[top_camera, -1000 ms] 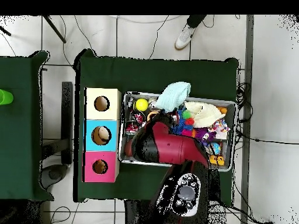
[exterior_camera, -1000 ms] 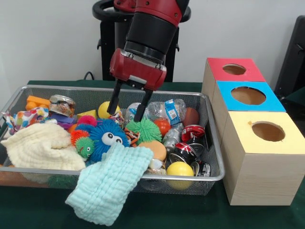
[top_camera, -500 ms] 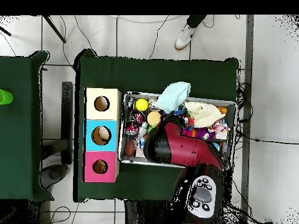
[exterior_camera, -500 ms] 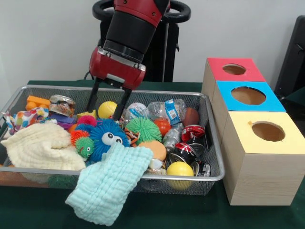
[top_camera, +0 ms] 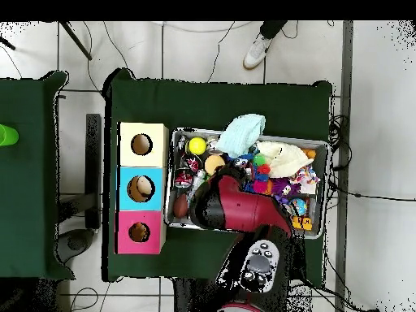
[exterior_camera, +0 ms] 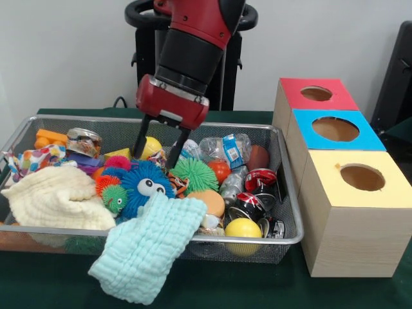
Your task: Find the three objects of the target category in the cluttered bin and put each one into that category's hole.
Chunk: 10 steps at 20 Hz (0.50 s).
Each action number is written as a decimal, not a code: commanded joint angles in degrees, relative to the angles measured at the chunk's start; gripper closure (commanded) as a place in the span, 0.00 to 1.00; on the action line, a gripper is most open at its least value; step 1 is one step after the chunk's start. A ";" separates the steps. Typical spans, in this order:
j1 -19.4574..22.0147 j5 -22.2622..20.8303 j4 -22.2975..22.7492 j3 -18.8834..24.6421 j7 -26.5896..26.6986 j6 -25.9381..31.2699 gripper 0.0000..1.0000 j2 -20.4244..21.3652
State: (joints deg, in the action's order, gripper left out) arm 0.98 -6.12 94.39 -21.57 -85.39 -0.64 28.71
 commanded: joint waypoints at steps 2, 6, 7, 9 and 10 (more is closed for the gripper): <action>-3.02 3.95 1.63 0.02 -14.46 -5.42 0.00 -3.93; -3.66 4.79 1.67 -0.37 -14.56 -6.00 0.00 -4.48; -3.87 5.01 1.60 -0.56 -14.45 -5.75 0.00 -4.46; -3.70 5.14 1.68 -0.34 -14.19 -5.55 0.00 -4.17; -3.35 5.13 1.73 0.06 -14.13 -5.75 0.00 -4.16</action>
State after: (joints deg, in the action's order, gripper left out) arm -3.28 -4.12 94.40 -23.22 -85.39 -2.92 26.43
